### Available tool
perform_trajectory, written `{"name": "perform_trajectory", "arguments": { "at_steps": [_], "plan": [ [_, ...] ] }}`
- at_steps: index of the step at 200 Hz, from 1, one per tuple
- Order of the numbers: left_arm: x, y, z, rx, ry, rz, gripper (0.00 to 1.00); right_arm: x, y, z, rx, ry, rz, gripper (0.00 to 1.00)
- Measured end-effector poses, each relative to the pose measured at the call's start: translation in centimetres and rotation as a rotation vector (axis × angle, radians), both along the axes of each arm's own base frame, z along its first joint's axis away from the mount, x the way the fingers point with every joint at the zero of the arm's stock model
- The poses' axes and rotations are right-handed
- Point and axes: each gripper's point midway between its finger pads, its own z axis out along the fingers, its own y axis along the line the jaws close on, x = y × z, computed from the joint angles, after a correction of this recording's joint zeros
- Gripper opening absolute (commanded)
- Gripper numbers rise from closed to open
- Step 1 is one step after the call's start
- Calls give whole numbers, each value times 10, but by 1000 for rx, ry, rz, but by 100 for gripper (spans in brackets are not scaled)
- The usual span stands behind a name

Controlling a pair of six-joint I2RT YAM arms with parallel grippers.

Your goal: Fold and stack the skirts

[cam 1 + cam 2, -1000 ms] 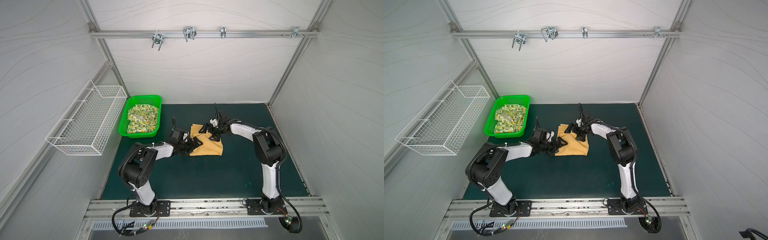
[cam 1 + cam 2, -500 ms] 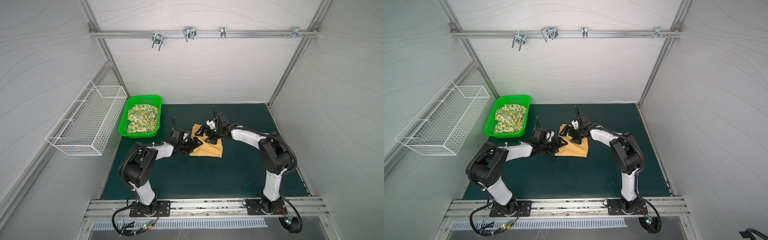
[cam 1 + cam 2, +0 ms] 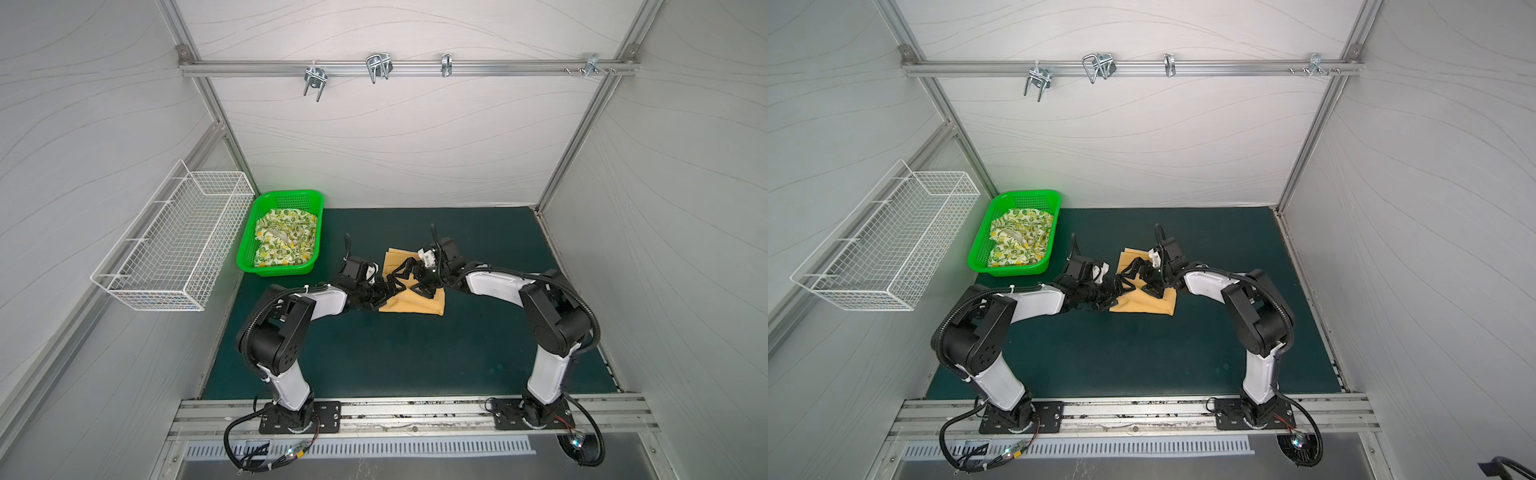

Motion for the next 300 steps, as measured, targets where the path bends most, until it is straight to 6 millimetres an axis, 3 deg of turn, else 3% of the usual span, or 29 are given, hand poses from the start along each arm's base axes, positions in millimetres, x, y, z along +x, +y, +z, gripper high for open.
{"name": "perform_trajectory", "arguments": {
  "at_steps": [35,89,122,150,181,195,213,231,263,300],
  "plan": [
    [-7,2,0,6,20,-3,98,-9,-1,0,15,-1,-22,99],
    [-38,13,0,32,91,4,99,-36,4,-4,55,29,10,99],
    [-40,17,1,40,114,35,99,-40,5,6,82,36,39,99],
    [-40,19,7,36,115,57,99,-25,5,31,104,12,70,99],
    [-40,21,17,37,112,74,99,27,-3,77,119,-110,66,99],
    [-38,20,21,28,111,82,99,45,-9,83,113,-143,64,99],
    [-35,19,25,20,116,92,99,63,-19,71,90,-132,56,99],
    [-33,18,28,12,123,98,99,72,-27,41,50,-80,52,99],
    [-30,14,29,0,144,108,99,68,-34,-8,-3,22,61,99],
    [-31,14,14,18,186,114,99,63,-45,-30,-23,60,46,99]
  ]
}}
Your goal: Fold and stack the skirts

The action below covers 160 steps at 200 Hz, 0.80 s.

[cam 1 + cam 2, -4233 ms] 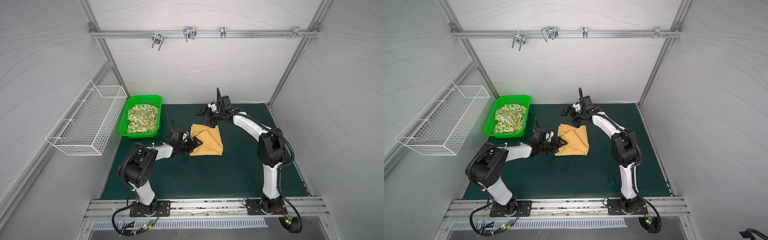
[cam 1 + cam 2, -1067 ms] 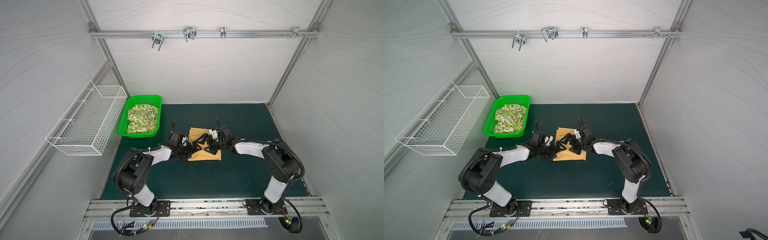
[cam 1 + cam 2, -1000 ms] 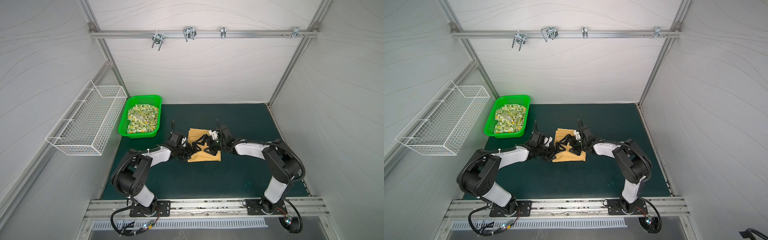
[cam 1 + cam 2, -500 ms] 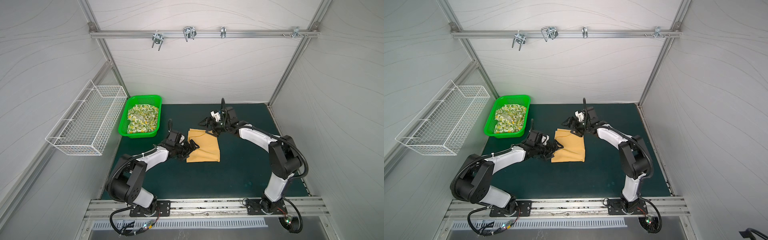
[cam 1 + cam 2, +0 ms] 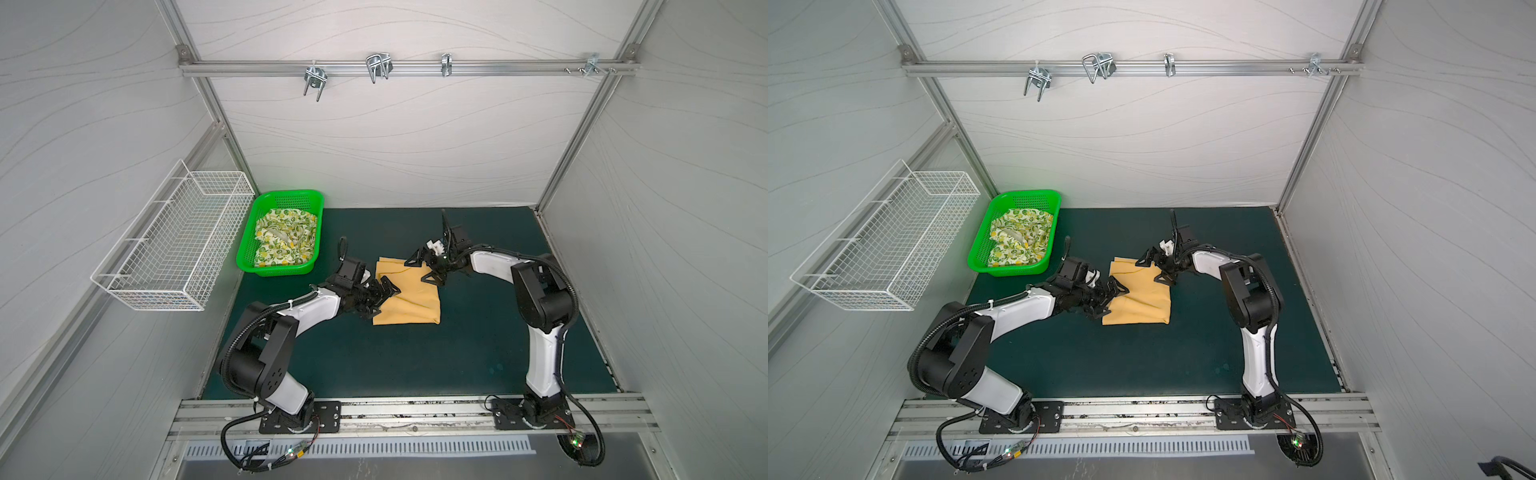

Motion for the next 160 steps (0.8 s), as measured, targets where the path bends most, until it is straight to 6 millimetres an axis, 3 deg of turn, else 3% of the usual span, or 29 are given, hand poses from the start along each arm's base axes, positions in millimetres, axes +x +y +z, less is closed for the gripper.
{"name": "perform_trajectory", "arguments": {
  "at_steps": [37,86,112,118,130,141,160],
  "plan": [
    [7,-1,-15,26,39,4,99,-2,-18,-5,31,-16,-47,99],
    [35,-10,-10,29,24,3,98,-15,-31,-5,67,-37,-108,99],
    [50,-15,-3,30,4,-4,90,-21,-35,-5,84,-42,-133,99],
    [53,-16,-1,30,-1,-5,85,-22,-35,-5,87,-42,-136,99],
    [56,-17,0,30,-7,-10,67,-22,-36,-4,93,-42,-141,99],
    [57,-18,0,31,-6,-13,41,-22,-36,-4,95,-42,-144,99],
    [55,-16,-5,44,12,-19,9,-22,-36,-3,97,-38,-152,99]
  ]
}}
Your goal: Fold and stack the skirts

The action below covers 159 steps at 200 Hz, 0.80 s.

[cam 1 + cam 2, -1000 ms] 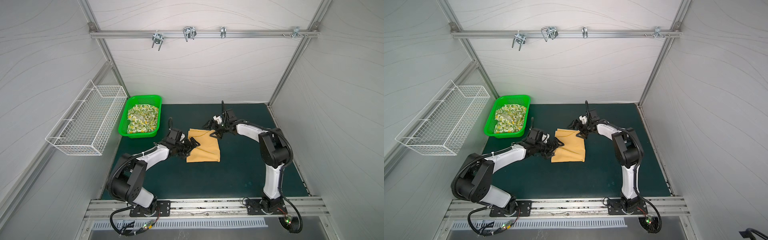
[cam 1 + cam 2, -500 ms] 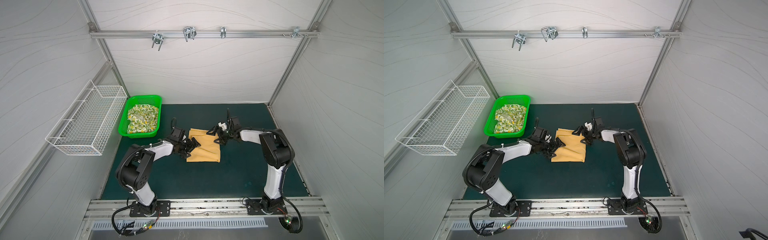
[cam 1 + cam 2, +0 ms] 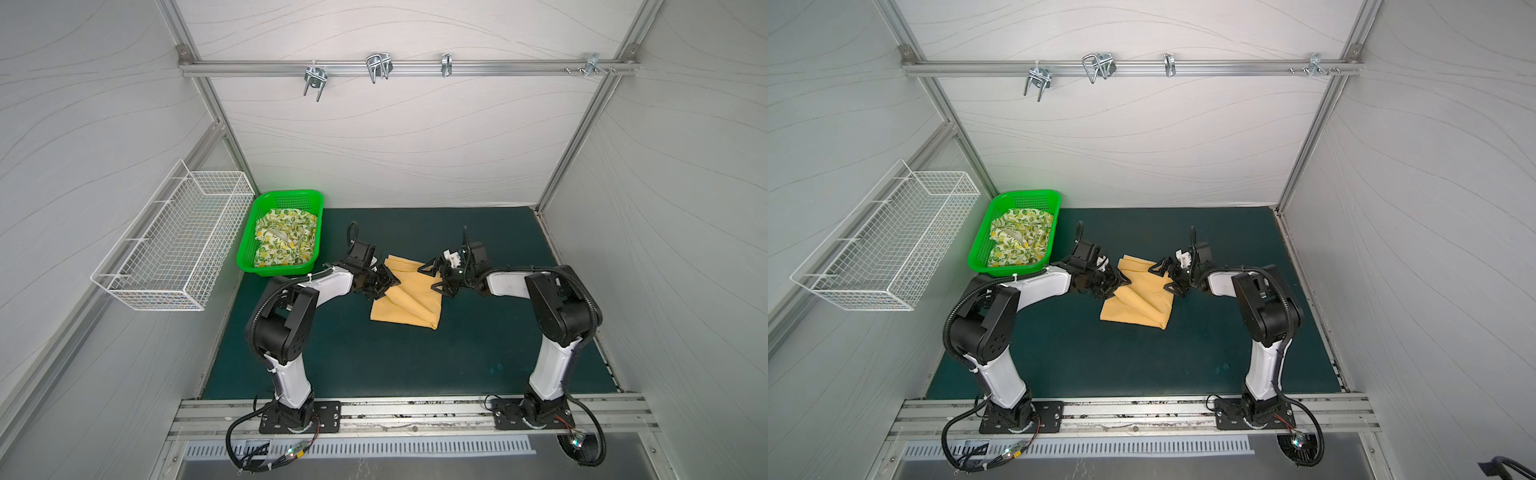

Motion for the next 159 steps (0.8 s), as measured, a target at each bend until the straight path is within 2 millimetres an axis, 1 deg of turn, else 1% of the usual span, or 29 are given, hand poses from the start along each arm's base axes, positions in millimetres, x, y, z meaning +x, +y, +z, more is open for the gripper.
{"name": "perform_trajectory", "arguments": {
  "at_steps": [4,7,10,55,75,88,109,123,132,141,148,159],
  "plan": [
    [0,0,-1,4,3,-2,7,0,0,0,0,1,-1,99],
    [0,0,-1,6,5,-1,2,0,0,0,0,2,-3,99],
    [0,0,-2,9,4,-7,0,0,0,0,0,3,-3,99],
    [5,-1,1,23,-8,-26,0,-2,-2,1,-11,20,-9,99],
    [9,-1,6,32,-44,-41,0,-3,-3,1,-15,26,-10,99],
    [10,0,11,44,-81,-57,0,-3,-3,0,-18,30,-10,99],
    [15,0,31,44,-196,-86,0,-3,-3,1,-21,35,-10,99],
    [18,-2,39,33,-269,-111,0,-2,-3,1,-23,38,-11,99],
    [20,-4,39,27,-300,-126,0,-3,-3,1,-24,40,-11,99],
    [20,-5,34,21,-320,-142,0,-3,-3,1,-25,41,-11,99],
    [20,-7,27,17,-330,-155,0,-3,-3,0,-26,43,-12,99],
    [19,-8,12,14,-333,-171,0,-3,-3,0,-28,44,-12,99]
  ]
}}
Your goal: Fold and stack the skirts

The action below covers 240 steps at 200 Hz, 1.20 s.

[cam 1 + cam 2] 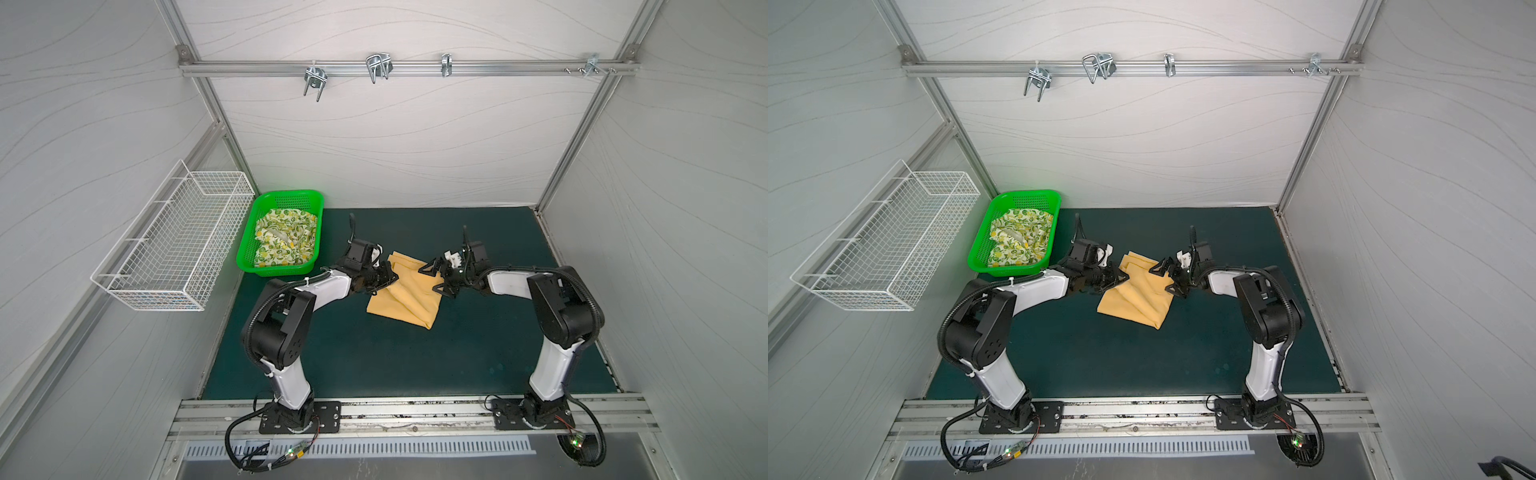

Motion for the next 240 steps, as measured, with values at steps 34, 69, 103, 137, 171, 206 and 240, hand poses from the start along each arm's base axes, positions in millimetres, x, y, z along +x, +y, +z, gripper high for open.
{"name": "perform_trajectory", "arguments": {
  "at_steps": [34,69,103,137,171,206,240],
  "plan": [
    [-13,2,-46,0,20,-33,0,-2,-2,3,-10,4,-5,99],
    [-10,0,-42,-5,-24,-51,0,-4,-2,16,-8,-18,-1,99],
    [-11,3,-40,16,-48,-64,0,-14,12,39,5,-62,33,99],
    [-12,6,-38,36,-60,-68,0,-33,52,60,31,-101,116,99],
    [-13,6,-39,38,-59,-69,0,-50,82,60,49,-98,163,99],
    [-13,6,-39,38,-59,-69,0,-64,94,37,37,-53,173,99],
    [-14,7,-41,45,-49,-68,0,-75,95,20,52,-18,155,99]
  ]
}}
